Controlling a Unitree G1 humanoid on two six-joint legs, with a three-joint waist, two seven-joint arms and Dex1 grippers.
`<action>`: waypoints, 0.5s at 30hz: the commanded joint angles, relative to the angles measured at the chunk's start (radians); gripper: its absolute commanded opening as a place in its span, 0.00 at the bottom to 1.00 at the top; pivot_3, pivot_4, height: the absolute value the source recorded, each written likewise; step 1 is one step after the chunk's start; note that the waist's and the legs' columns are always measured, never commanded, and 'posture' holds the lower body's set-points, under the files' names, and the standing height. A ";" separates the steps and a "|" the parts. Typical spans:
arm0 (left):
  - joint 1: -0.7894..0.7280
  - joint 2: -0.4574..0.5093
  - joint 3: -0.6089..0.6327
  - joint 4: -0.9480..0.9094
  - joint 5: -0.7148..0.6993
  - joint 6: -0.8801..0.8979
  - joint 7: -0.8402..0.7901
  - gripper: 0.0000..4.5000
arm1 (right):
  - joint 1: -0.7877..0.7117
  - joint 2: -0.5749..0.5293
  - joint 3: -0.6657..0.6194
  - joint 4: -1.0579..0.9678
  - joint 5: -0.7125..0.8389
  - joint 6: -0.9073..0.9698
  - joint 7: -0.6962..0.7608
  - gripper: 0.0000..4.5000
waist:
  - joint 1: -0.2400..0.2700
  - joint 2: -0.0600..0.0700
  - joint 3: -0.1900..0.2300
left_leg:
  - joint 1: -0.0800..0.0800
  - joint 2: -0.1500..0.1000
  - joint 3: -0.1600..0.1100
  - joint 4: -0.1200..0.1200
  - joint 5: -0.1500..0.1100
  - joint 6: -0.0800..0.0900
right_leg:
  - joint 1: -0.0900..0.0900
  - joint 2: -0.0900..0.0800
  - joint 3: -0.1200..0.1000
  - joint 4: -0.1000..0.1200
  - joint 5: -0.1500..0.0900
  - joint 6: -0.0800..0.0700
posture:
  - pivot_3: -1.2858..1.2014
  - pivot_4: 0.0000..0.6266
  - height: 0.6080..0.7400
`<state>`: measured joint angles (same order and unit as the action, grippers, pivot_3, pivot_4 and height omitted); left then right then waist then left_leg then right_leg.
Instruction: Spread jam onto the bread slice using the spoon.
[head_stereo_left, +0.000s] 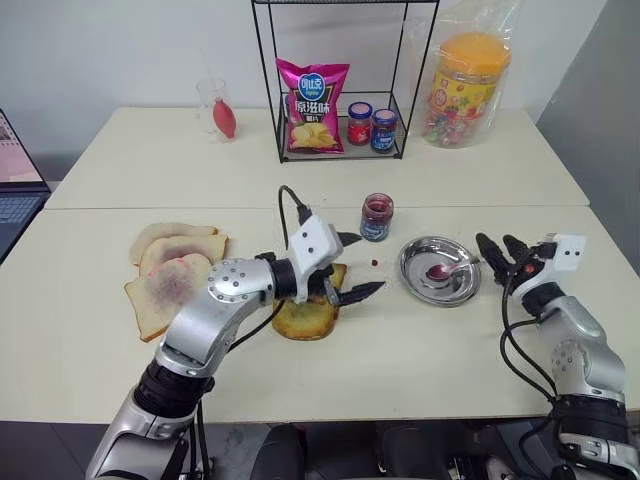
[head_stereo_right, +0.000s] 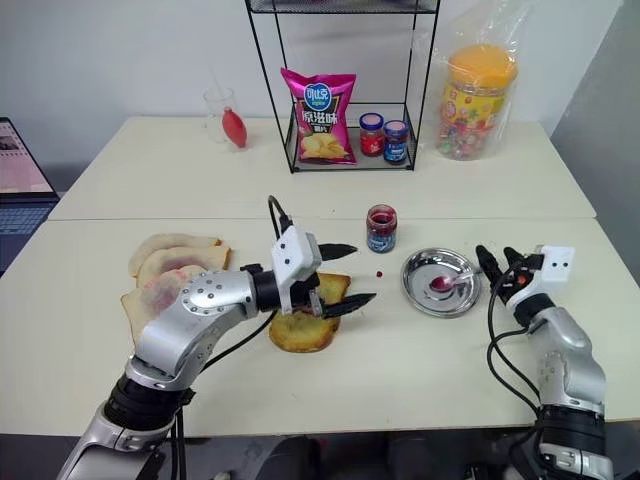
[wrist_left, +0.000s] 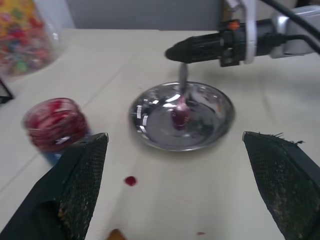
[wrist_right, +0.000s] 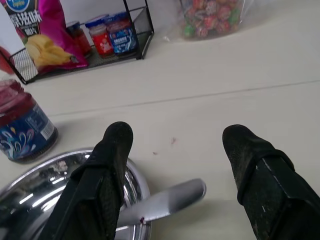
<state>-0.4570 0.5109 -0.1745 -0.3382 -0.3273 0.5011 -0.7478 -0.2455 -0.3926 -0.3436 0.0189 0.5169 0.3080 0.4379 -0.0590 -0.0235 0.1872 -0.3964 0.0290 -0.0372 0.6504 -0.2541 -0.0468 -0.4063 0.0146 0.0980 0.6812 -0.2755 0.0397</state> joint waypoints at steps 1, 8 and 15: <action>0.017 0.104 0.155 -0.004 0.026 -0.038 0.012 1.00 | -0.013 -0.103 0.040 -0.155 0.011 0.041 0.097 0.70 | 0.000 0.000 0.000 | 0.000 0.000 0.000 0.000 0.000 0.000 | 0.000 0.000 0.000 0.000 0.000 0.000 | 0.52 0.24 1.00; 0.253 0.326 0.416 -0.035 -0.007 -0.073 -0.098 1.00 | 0.006 -0.374 0.118 -0.270 0.055 0.163 0.379 0.95 | 0.003 0.000 0.000 | 0.000 0.000 0.000 -0.002 0.000 0.000 | 0.000 -0.001 -0.001 -0.001 0.000 0.000 | 0.52 0.24 1.00; 0.698 0.360 0.684 -0.189 -0.063 -0.030 -0.215 1.00 | 0.103 -0.613 0.152 -0.339 0.061 0.152 0.695 0.99 | 0.006 -0.001 0.001 | 0.000 0.001 0.001 -0.003 0.000 0.000 | 0.000 -0.004 -0.002 -0.003 -0.002 0.001 | 0.52 0.24 1.00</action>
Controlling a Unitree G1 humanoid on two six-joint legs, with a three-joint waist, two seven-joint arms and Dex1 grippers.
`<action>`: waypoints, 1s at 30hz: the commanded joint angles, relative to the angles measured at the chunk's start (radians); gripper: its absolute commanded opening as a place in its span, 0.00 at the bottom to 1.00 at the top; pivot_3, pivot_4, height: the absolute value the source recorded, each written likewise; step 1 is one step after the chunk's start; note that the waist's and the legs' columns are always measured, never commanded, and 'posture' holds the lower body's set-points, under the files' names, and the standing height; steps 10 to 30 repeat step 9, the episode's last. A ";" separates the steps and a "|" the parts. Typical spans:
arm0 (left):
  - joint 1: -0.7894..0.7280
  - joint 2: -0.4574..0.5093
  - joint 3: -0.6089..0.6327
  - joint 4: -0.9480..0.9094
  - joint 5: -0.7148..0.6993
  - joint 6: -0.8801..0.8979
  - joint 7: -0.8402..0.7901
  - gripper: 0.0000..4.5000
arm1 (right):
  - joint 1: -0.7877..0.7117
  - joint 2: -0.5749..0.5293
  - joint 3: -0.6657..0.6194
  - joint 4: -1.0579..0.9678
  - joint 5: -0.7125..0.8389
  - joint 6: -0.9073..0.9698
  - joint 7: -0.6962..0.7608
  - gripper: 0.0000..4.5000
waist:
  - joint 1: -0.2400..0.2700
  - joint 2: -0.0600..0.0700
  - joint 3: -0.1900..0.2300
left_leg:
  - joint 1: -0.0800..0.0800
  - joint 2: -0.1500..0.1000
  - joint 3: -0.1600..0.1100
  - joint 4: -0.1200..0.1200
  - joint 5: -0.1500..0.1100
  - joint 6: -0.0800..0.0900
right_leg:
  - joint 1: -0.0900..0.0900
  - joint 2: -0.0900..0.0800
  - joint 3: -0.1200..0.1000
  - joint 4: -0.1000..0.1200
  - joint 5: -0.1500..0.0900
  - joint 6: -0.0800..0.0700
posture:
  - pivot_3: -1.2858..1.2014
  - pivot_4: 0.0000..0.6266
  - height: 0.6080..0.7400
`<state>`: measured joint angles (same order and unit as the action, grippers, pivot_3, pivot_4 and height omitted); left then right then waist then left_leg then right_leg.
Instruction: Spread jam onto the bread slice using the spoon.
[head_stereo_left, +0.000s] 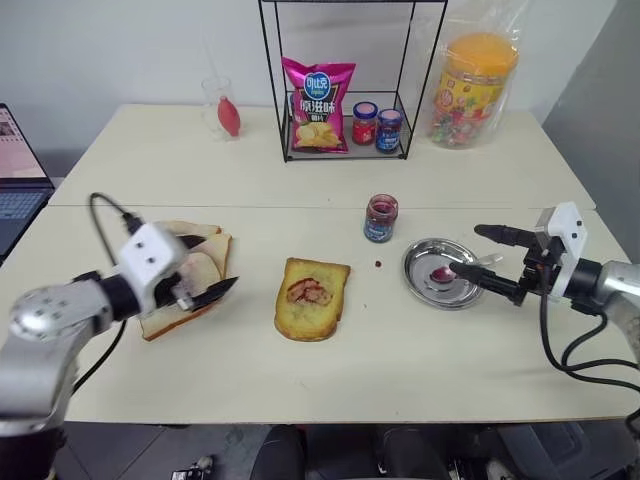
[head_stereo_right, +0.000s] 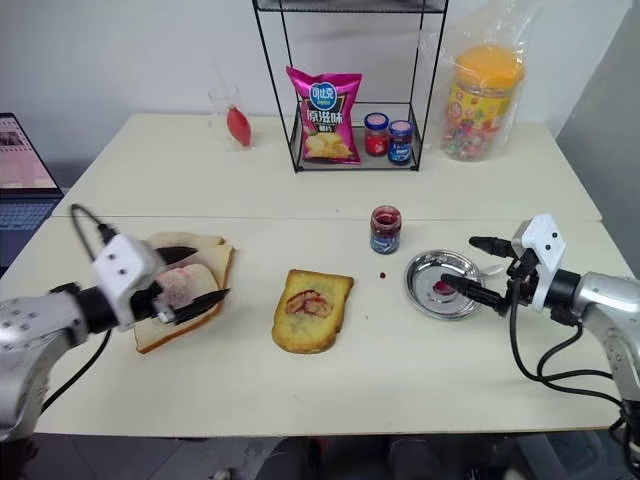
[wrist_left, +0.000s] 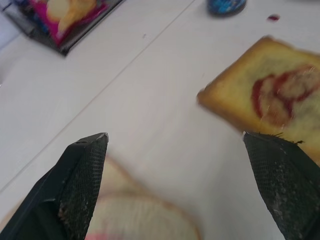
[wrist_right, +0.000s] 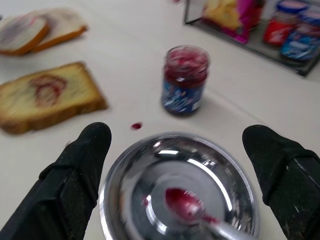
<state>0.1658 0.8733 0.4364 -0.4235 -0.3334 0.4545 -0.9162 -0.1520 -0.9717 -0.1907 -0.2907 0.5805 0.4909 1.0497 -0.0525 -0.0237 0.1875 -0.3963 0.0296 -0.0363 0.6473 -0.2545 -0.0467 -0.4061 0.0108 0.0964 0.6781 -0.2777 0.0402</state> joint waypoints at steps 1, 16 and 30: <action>0.096 -0.005 0.083 -0.119 -0.072 0.019 -0.053 1.00 | 0.012 -0.040 0.000 -0.025 -0.010 -0.040 0.092 0.99 | 0.000 -0.002 0.001 | 0.000 0.000 0.000 0.000 0.000 0.000 | 0.000 0.000 0.000 0.000 -0.001 0.001 | 0.52 0.24 1.00; 0.137 -0.018 0.078 -0.163 -0.098 0.012 -0.041 1.00 | -0.003 -0.040 0.011 -0.021 -0.030 -0.065 0.127 0.99 | 0.011 -0.002 0.001 | 0.001 0.001 0.001 0.010 0.000 0.000 | 0.002 0.002 0.001 0.003 -0.002 0.000 | 0.52 0.24 1.00; 0.137 -0.018 0.078 -0.163 -0.098 0.012 -0.041 1.00 | -0.003 -0.040 0.011 -0.021 -0.030 -0.065 0.127 0.99 | 0.011 -0.002 0.001 | 0.001 0.001 0.001 0.010 0.000 0.000 | 0.002 0.002 0.001 0.003 -0.002 0.000 | 0.52 0.24 1.00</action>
